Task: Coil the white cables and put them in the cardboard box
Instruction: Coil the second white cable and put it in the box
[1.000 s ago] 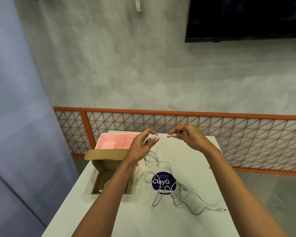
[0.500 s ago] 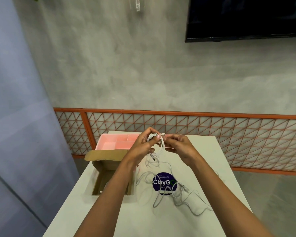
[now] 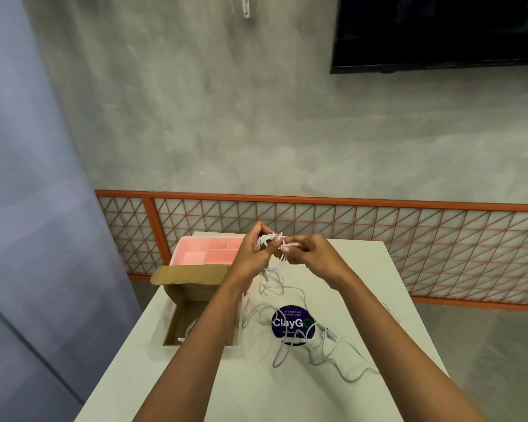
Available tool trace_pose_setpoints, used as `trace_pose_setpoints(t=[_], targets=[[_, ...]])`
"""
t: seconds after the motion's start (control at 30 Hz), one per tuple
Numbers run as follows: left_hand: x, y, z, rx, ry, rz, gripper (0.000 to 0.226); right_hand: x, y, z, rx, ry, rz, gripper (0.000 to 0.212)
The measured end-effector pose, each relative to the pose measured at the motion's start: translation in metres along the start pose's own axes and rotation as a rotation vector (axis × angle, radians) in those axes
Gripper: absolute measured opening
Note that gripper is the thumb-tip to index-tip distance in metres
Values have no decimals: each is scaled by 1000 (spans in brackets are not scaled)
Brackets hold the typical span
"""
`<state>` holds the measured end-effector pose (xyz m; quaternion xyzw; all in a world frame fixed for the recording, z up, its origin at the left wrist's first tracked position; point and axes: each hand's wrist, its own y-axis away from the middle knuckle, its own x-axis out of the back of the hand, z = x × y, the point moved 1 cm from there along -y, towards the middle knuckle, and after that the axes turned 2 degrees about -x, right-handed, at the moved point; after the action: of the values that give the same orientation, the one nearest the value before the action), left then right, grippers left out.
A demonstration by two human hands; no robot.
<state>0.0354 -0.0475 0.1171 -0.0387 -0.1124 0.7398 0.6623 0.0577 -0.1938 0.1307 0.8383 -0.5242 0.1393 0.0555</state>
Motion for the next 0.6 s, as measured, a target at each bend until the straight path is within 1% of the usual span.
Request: trace_pose_setpoints(t=[0.1, 0.17, 0.2, 0.27, 0.37, 0.43, 0.5, 0.57, 0.6], targets=[[3, -3, -3, -9, -34, 49, 20, 1, -5, -4, 90, 370, 177, 20], [5, -6, -5, -20, -64, 74, 20, -1, -7, -3, 155, 561, 274, 19], [5, -7, -6, -32, -77, 95, 19, -3, -7, -3, 201, 616, 311, 18], [6, -9, -7, -41, -100, 156, 16, -6, -6, -5, 285, 642, 346, 17], [7, -9, -9, -22, -69, 199, 14, -8, -2, -12, 315, 535, 345, 18], [6, -6, -7, 28, -4, 196, 13, -6, 0, -12, 264, 416, 333, 18], [6, -3, -5, 77, 60, 167, 15, -4, 0, -8, 150, 162, 319, 16], [4, -1, -2, 108, 105, 109, 12, -1, 2, -6, 27, -130, 297, 17], [4, 0, 0, 105, 140, 71, 10, 1, 2, -5, -12, -223, 289, 17]])
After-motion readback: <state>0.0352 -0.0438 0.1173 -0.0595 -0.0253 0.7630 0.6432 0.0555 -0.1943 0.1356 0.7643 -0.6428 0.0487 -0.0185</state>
